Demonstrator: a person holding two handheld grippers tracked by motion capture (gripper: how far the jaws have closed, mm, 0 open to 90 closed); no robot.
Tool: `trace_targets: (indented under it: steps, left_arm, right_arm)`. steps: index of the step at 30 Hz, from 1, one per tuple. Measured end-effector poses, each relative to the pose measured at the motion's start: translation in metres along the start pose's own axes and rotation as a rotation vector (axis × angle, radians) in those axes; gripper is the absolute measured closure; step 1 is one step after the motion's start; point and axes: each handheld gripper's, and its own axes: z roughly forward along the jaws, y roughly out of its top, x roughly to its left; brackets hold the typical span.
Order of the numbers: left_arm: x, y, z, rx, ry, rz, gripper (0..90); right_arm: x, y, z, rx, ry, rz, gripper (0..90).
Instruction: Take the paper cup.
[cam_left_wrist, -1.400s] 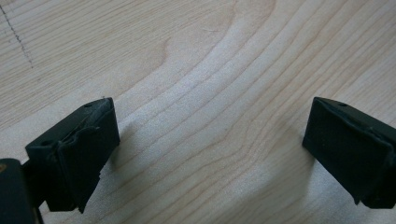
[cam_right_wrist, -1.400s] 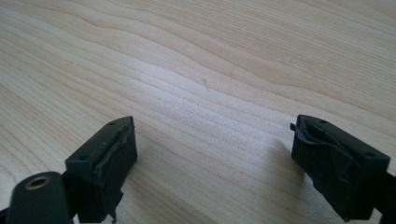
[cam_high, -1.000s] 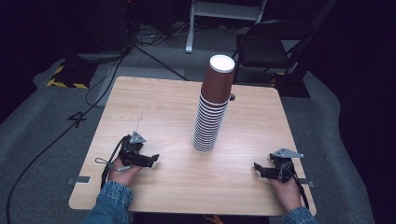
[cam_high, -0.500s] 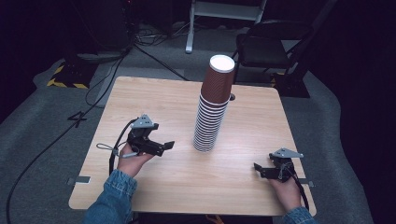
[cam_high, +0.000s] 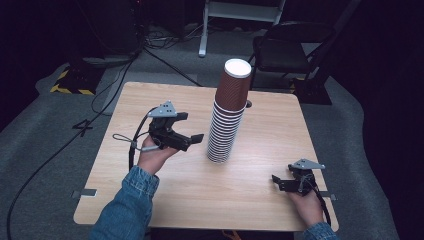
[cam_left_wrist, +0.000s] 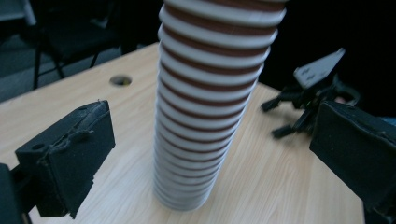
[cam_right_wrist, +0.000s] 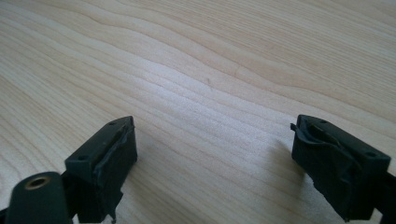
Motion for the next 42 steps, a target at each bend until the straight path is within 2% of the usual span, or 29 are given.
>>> trace_targets:
  steps: [7,13,18,22,25,29,33,39,42]
  left_arm:
    - [-0.010,0.026,0.020,-0.005,-0.017,0.037,0.0]
    - [-0.009,0.039,0.033,-0.022,-0.009,0.049,0.0]
    - [-0.004,0.044,0.043,-0.016,-0.021,0.031,0.0]
    - [-0.001,0.046,0.052,-0.039,-0.037,0.029,0.0]
    - [0.000,0.048,0.060,-0.030,-0.045,0.038,0.0]
    - [0.001,0.050,0.070,-0.033,-0.049,0.031,0.0]
    - [0.000,0.052,0.077,-0.042,-0.040,0.041,0.0]
    - [0.000,0.051,0.079,-0.051,-0.046,0.045,1.4]
    - [0.001,0.051,0.078,-0.054,-0.046,0.050,1.8]
  right_arm:
    - [0.001,-0.001,-0.001,0.001,-0.001,0.002,14.4]
    - [0.002,-0.001,-0.001,0.000,0.002,-0.002,14.3]
    - [0.002,-0.001,-0.001,0.001,0.003,-0.003,14.4]
    - [0.002,-0.001,-0.001,0.001,0.003,-0.002,14.4]
    - [0.002,-0.001,-0.001,0.000,0.003,-0.002,14.4]
    - [0.002,-0.001,-0.001,0.001,0.003,-0.002,14.4]
    - [0.002,-0.001,-0.001,0.000,0.005,-0.003,14.6]
    - [0.004,0.005,-0.001,0.039,0.017,-0.012,15.1]
    - [0.007,0.009,-0.004,0.027,0.024,-0.026,15.0]
